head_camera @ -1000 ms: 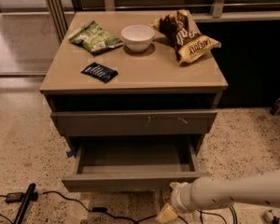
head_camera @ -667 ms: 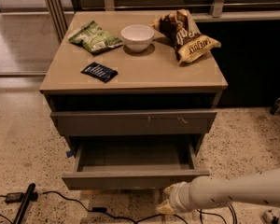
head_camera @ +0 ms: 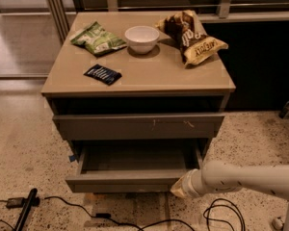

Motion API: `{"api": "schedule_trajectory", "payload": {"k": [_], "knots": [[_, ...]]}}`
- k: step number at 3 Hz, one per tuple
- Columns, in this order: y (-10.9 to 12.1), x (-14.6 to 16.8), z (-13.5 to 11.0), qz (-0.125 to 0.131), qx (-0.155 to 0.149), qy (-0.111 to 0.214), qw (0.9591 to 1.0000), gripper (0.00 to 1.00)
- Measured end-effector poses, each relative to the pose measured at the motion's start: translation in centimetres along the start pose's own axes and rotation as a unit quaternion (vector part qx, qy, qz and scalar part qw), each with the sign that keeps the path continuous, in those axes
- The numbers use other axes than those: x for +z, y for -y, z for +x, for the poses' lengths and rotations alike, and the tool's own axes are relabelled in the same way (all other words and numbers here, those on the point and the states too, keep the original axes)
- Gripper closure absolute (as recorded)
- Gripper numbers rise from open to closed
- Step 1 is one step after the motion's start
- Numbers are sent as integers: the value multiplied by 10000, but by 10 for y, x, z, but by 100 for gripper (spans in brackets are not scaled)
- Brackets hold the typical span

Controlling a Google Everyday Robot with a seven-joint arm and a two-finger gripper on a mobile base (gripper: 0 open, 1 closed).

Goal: Close middle drawer

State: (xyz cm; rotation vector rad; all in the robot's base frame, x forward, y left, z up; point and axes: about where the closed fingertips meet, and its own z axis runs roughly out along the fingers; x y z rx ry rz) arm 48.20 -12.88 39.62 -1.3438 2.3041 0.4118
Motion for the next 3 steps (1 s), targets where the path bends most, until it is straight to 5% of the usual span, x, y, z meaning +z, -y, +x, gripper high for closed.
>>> {"api": "schedule_trajectory", "payload": {"k": [1,3], "knots": [[18,-3,-8,70,-8,80,9999,89],[17,-3,-8,70,-8,80,9999,43]]}}
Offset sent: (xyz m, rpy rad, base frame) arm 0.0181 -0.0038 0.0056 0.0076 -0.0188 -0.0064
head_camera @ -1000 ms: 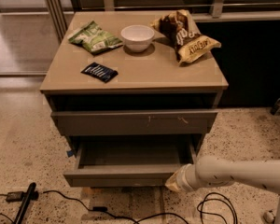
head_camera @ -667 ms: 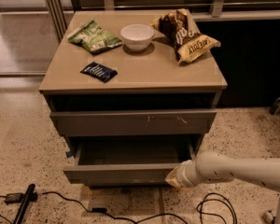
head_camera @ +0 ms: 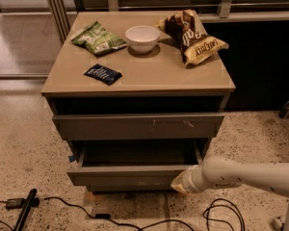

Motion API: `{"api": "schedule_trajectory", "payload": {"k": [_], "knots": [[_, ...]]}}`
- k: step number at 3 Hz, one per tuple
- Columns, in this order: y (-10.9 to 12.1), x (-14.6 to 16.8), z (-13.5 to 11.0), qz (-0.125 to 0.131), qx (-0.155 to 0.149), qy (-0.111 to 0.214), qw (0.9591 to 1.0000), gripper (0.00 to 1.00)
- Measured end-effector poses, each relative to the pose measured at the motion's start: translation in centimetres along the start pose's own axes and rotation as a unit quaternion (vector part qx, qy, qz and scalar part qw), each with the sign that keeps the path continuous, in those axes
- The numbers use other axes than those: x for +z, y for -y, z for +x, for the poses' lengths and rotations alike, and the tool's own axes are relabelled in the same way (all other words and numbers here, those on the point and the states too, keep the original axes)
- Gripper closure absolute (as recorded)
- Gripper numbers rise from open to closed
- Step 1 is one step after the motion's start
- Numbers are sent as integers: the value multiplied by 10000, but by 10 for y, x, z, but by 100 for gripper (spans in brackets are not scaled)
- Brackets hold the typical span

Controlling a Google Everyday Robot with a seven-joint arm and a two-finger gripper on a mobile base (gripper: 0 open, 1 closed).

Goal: Close middle drawer

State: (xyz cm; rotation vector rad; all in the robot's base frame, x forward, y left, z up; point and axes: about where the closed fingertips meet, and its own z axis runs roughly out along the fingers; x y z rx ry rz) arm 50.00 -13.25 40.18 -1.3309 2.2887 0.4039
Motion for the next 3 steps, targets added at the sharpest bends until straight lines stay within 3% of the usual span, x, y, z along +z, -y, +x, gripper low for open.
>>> {"api": "schedule_trajectory", "payload": {"k": [2,3], "knots": [[39,14,-24,254,-301,-207,9990,0],[39,14,-24,254,-301,-207,9990,0]]}}
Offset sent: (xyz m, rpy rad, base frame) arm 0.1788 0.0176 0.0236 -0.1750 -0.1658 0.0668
